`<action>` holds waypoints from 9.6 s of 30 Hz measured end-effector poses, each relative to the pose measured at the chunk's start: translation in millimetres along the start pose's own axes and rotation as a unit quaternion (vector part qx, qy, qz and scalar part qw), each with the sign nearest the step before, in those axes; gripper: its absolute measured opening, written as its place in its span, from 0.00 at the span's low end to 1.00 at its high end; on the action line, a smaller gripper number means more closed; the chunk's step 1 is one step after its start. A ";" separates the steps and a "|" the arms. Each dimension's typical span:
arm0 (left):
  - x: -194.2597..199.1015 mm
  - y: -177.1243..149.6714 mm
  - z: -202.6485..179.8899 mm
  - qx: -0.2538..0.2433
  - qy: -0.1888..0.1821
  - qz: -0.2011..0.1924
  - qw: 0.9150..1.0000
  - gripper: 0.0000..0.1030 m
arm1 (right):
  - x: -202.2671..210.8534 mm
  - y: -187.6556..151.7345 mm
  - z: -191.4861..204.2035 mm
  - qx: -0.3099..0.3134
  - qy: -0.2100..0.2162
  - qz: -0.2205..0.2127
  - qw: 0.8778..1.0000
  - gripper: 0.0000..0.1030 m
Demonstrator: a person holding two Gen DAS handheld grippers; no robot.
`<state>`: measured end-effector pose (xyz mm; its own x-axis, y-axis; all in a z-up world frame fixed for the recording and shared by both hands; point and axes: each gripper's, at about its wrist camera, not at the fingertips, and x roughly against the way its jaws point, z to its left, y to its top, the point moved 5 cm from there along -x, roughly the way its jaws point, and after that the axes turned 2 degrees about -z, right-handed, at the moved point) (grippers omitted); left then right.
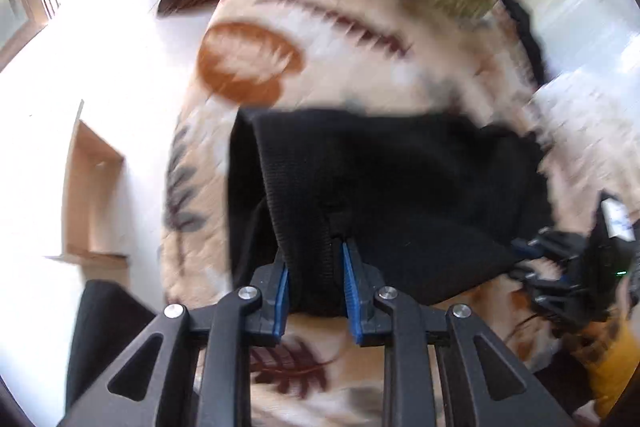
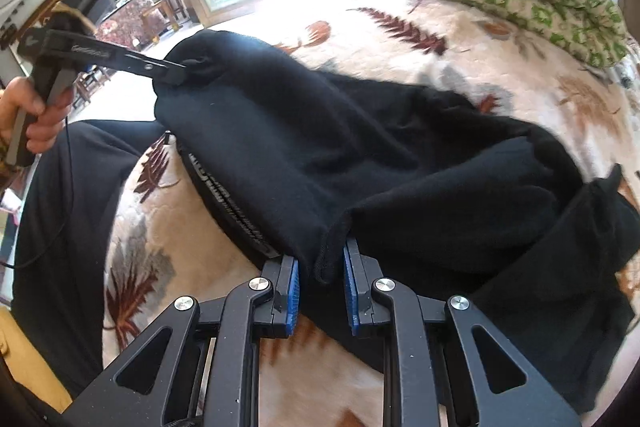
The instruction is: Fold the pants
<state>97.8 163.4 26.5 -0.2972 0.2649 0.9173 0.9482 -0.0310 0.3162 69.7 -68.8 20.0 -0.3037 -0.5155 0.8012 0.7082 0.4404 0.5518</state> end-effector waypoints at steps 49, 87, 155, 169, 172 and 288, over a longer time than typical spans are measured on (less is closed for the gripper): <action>-68.1 -14.9 -158.1 -0.160 -0.040 0.030 0.986 0.70 | 148.1 -63.3 -183.5 -0.299 -0.266 -0.051 0.915 0.11; -126.2 100.9 -197.0 -0.126 -0.036 -0.024 0.991 0.39 | 107.9 -77.4 -266.4 -0.235 -0.351 0.025 0.906 0.24; -55.2 25.4 -204.9 -0.131 -0.050 -0.078 0.987 0.75 | 141.9 -100.3 -141.1 -0.376 -0.121 -0.048 0.917 0.73; -104.0 19.4 -294.9 -0.211 -0.064 -0.031 0.975 0.75 | 126.7 -137.3 -176.8 -0.467 -0.133 -0.037 0.873 0.73; -109.4 17.3 -297.2 -0.211 -0.063 -0.026 0.975 0.75 | 122.9 -138.3 -177.9 -0.471 -0.134 -0.037 0.871 0.73; -35.1 7.6 -127.9 -0.074 -0.055 -0.074 0.993 0.93 | 57.8 -26.1 -44.4 -0.226 -0.085 -0.095 0.966 0.40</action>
<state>101.1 30.5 27.6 -0.4098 0.3810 0.8288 0.8661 -0.1227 0.4846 61.9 -142.8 41.6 -0.5293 -0.4097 0.7430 0.8231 -0.0358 0.5667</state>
